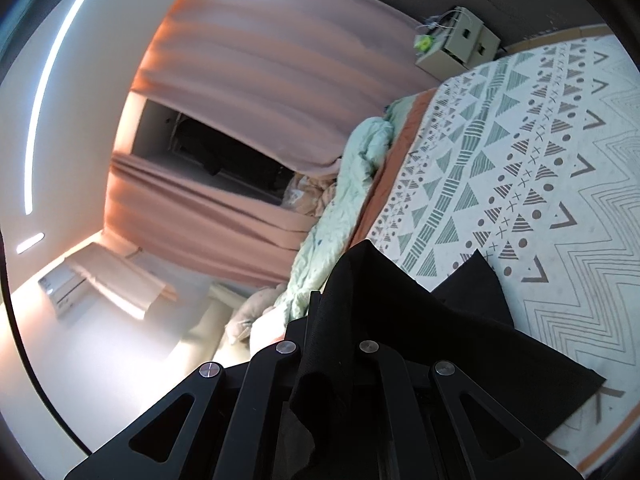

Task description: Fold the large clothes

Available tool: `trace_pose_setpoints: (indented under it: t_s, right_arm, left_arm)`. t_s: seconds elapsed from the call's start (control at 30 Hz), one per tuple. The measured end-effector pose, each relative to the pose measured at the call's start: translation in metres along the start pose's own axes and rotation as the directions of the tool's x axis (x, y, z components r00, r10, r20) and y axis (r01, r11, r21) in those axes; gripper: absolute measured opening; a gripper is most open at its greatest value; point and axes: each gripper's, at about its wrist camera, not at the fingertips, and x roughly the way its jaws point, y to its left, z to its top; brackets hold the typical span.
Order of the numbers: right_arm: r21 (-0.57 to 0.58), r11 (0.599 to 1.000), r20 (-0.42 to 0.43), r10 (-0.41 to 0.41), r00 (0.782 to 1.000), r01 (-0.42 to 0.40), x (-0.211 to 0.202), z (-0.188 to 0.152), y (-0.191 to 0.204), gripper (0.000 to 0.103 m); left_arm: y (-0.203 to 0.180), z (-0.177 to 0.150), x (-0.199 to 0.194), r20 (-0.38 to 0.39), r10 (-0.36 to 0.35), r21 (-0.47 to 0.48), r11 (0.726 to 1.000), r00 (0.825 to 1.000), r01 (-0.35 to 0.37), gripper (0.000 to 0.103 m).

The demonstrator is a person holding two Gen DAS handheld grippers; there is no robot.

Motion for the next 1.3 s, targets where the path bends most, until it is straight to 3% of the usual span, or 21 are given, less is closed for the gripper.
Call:
trace_pose_setpoints:
  t_s: [0.4, 0.53, 0.7, 0.77, 0.83, 0.87, 0.93, 0.97, 1.0, 1.13, 1.3]
  right_arm:
    - [0.198, 0.974, 0.012, -0.117, 0.993, 0.112, 0.096, 0.009, -0.052, 0.004]
    - [0.196, 0.965, -0.002, -0.18, 0.984, 0.177, 0.12, 0.002, -0.078, 0.004]
    - [0.168, 0.942, -0.063, -0.284, 0.957, 0.291, 0.15, -0.01, -0.11, 0.005]
    - [0.132, 0.943, -0.084, -0.297, 0.951, 0.306, 0.157, -0.011, -0.111, 0.007]
    - [0.105, 0.95, -0.099, -0.283, 0.954, 0.293, 0.158, -0.012, -0.108, 0.008]
    - [0.084, 0.955, -0.11, -0.276, 0.955, 0.286, 0.159, -0.013, -0.104, 0.012]
    - [0.061, 0.954, -0.118, -0.285, 0.951, 0.294, 0.16, -0.016, -0.099, 0.049]
    - [0.055, 0.95, -0.123, -0.299, 0.946, 0.307, 0.158, -0.019, -0.096, 0.073]
    - [0.052, 0.949, -0.127, -0.301, 0.945, 0.31, 0.157, -0.022, -0.093, 0.077]
    - [-0.019, 0.952, -0.169, -0.303, 0.938, 0.304, 0.148, -0.034, -0.075, 0.077]
    - [-0.06, 0.947, -0.162, -0.32, 0.933, 0.314, 0.113, -0.039, -0.055, 0.077]
  left_arm:
    - [0.033, 0.017, 0.092, -0.039, 0.131, -0.033, 0.991, 0.991, -0.133, 0.003]
    - [0.055, 0.018, 0.123, -0.072, 0.186, -0.05, 0.981, 0.98, -0.19, 0.003]
    - [0.08, 0.016, 0.153, -0.12, 0.232, -0.091, 0.966, 0.965, -0.243, 0.004]
    - [0.079, 0.015, 0.158, -0.152, 0.217, -0.091, 0.968, 0.964, -0.233, 0.011]
    - [0.074, 0.014, 0.157, -0.19, 0.203, -0.078, 0.972, 0.961, -0.221, 0.033]
    - [0.07, 0.014, 0.152, -0.191, 0.195, -0.071, 0.975, 0.962, -0.211, 0.042]
    - [0.062, 0.016, 0.134, -0.151, 0.193, -0.055, 0.978, 0.97, -0.203, 0.072]
    - [0.06, 0.017, 0.125, -0.13, 0.194, -0.05, 0.978, 0.972, -0.201, 0.076]
    - [0.057, 0.019, 0.114, -0.109, 0.19, -0.044, 0.98, 0.976, -0.195, 0.081]
    - [0.057, 0.024, 0.078, -0.081, 0.181, -0.044, 0.982, 0.98, -0.185, 0.081]
    - [0.059, 0.019, 0.039, -0.054, 0.182, -0.026, 0.983, 0.982, -0.184, 0.081]
